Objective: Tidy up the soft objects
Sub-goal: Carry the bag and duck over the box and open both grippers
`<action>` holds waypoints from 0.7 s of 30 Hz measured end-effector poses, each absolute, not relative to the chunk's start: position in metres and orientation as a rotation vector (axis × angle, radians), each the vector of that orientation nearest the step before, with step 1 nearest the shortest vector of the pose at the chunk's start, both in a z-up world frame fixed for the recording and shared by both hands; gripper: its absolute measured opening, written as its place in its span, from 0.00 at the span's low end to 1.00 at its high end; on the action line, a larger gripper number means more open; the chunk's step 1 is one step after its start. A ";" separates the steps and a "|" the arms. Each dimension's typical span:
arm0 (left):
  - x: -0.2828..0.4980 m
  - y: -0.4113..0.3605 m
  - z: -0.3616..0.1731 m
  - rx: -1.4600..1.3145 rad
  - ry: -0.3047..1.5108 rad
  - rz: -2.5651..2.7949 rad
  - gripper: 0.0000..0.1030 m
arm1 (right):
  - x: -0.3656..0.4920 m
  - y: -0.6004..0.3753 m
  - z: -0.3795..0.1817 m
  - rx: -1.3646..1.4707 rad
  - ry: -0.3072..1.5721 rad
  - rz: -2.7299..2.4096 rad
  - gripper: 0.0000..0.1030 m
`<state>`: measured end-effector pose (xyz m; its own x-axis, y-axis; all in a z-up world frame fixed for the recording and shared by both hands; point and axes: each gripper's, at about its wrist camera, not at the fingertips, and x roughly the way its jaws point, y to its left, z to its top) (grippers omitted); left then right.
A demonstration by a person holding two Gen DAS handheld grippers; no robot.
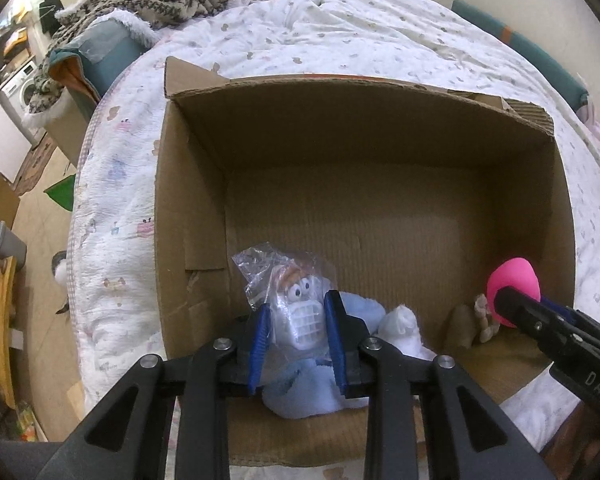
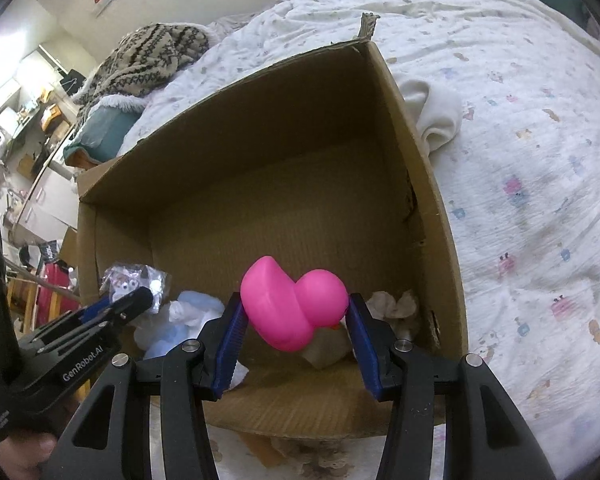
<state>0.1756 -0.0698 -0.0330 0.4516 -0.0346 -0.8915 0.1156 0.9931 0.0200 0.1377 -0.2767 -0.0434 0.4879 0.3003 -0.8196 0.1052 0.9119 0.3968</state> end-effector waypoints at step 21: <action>0.162 -0.074 -0.020 0.088 1.074 -0.097 0.62 | 0.136 -0.282 -0.040 0.491 1.036 0.144 0.63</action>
<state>0.1624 -0.0741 -0.0196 0.4735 -0.0362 -0.8801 0.1219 0.9922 0.0247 0.1363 -0.2823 -0.0400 0.5111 0.3411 -0.7889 0.1134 0.8831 0.4553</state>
